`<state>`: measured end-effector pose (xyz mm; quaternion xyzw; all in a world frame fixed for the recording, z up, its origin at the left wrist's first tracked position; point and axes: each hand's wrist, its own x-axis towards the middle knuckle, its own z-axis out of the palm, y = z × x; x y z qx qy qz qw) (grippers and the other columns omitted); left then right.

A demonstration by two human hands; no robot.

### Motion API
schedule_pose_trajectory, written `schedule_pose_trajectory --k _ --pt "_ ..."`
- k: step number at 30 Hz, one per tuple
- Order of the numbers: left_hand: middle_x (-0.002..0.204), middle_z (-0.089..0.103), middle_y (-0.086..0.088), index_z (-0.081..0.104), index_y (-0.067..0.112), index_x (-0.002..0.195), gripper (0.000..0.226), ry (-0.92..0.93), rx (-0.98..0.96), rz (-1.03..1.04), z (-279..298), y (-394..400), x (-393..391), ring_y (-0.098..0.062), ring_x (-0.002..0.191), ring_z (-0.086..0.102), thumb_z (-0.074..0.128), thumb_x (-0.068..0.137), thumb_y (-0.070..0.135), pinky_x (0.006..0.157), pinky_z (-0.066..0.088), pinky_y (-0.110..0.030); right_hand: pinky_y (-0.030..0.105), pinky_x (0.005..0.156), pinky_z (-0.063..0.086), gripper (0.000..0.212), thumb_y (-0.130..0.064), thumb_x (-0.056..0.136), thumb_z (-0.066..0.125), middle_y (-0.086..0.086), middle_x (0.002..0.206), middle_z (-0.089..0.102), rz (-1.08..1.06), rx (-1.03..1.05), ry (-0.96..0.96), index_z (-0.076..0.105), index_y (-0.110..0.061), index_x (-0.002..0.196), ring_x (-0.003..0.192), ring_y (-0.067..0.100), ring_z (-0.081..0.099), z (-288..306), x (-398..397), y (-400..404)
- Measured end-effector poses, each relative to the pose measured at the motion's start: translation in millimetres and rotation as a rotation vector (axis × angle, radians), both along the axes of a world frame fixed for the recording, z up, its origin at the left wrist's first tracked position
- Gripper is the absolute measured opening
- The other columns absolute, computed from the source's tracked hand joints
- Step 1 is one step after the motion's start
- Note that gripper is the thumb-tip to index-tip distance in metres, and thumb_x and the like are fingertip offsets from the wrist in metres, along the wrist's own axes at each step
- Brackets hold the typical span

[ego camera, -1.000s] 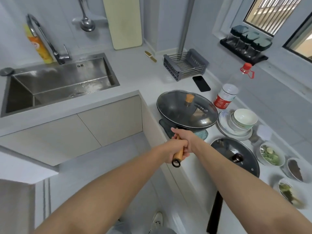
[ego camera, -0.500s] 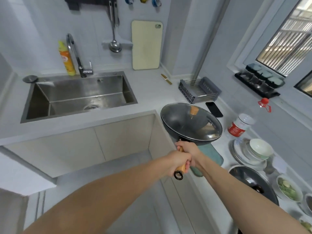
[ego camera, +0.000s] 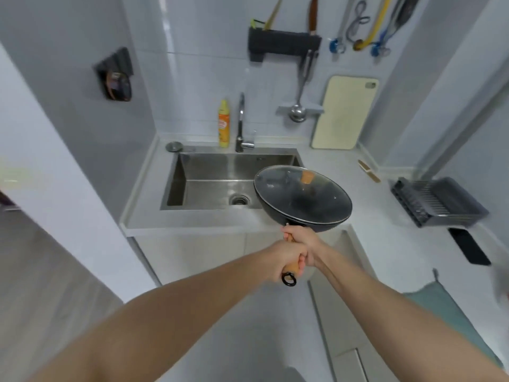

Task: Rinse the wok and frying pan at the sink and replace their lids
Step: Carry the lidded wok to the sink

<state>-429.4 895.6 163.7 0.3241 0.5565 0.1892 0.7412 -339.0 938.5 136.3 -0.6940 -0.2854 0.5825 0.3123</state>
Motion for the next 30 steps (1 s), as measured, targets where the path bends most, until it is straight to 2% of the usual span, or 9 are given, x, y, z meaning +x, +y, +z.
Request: schedule_pose_trajectory --k 2,4,8,11,15,20,24,30 --pt "0.054 0.048 -0.002 0.047 0.013 0.065 0.021 0.019 -0.009 0.048 -1.6 20.7 -30.3 -0.012 0.046 0.045 0.054 0.083 0.006 0.046 0.041 -0.02 0.019 0.032 0.031 0.039 -0.019 0.092 0.066 0.001 0.041 0.048 0.08 -0.022 0.008 0.054 -0.011 0.056 0.029 0.015 0.041 0.3 -30.9 25.0" --pt "0.056 0.05 -0.002 0.048 0.013 0.067 0.018 0.014 -0.05 0.086 -4.1 42.0 -58.4 -0.012 0.049 0.047 0.055 0.082 0.007 0.052 0.042 -0.021 0.025 0.04 0.031 0.038 -0.02 0.092 0.066 0.001 0.042 0.048 0.158 -0.04 0.027 0.054 -0.011 0.057 0.035 0.016 0.042 -2.9 -59.6 49.5" --pt "0.059 0.051 -0.002 0.05 0.009 0.085 0.006 -0.049 -0.159 0.273 -17.5 89.2 -106.8 -0.007 0.049 0.05 0.053 0.085 0.004 0.045 0.045 -0.017 0.028 0.048 0.033 0.035 -0.018 0.089 0.067 0.002 0.047 0.052 0.266 -0.086 0.078 0.055 -0.012 0.057 0.041 0.016 0.045 -17.3 -112.8 103.5" --pt "0.061 0.053 -0.003 0.05 0.008 0.089 0.007 -0.061 -0.171 0.345 -30.7 127.5 -134.1 -0.007 0.05 0.051 0.054 0.086 0.004 0.045 0.047 -0.018 0.026 0.048 0.04 0.034 -0.014 0.089 0.067 0.003 0.051 0.053 0.321 -0.104 0.119 0.055 -0.011 0.057 0.043 0.015 0.048 -32.8 -144.7 144.6" --pt "0.064 0.052 -0.003 0.049 0.011 0.083 0.008 -0.04 -0.201 0.423 -51.2 176.0 -162.4 -0.009 0.052 0.05 0.053 0.088 0.006 0.05 0.047 -0.019 0.029 0.05 0.039 0.038 -0.017 0.094 0.064 0.003 0.052 0.05 0.406 -0.167 0.154 0.052 -0.011 0.058 0.047 0.015 0.046 -58.8 -179.7 200.6" --pt "0.064 0.054 -0.004 0.051 0.009 0.09 0.004 -0.045 -0.251 0.47 -75.5 220.1 -188.4 -0.008 0.051 0.052 0.055 0.09 0.008 0.049 0.048 -0.019 0.025 0.048 0.039 0.04 -0.018 0.094 0.064 0.002 0.053 0.047 0.461 -0.247 0.165 0.05 -0.013 0.057 0.046 0.013 0.045 -85.5 -207.7 248.0" --pt "0.065 0.054 -0.005 0.05 0.008 0.09 0.004 -0.063 -0.258 0.476 -92.1 242.1 -200.2 -0.009 0.052 0.052 0.053 0.09 0.005 0.049 0.048 -0.02 0.026 0.054 0.042 0.036 -0.014 0.094 0.063 0.002 0.057 0.051 0.458 -0.303 0.174 0.053 -0.013 0.06 0.052 0.013 0.048 -102.0 -218.1 268.6" --pt "0.06 0.047 -0.007 0.048 0.008 0.071 0.013 -0.023 -0.273 0.407 -106.7 265.1 -203.7 -0.014 0.048 0.045 0.045 0.083 0.004 0.042 0.04 -0.019 0.027 0.056 0.044 0.033 -0.012 0.093 0.06 0.002 0.056 0.052 0.475 -0.394 0.138 0.051 -0.014 0.062 0.057 0.016 0.049 -119.1 -218.2 291.5"
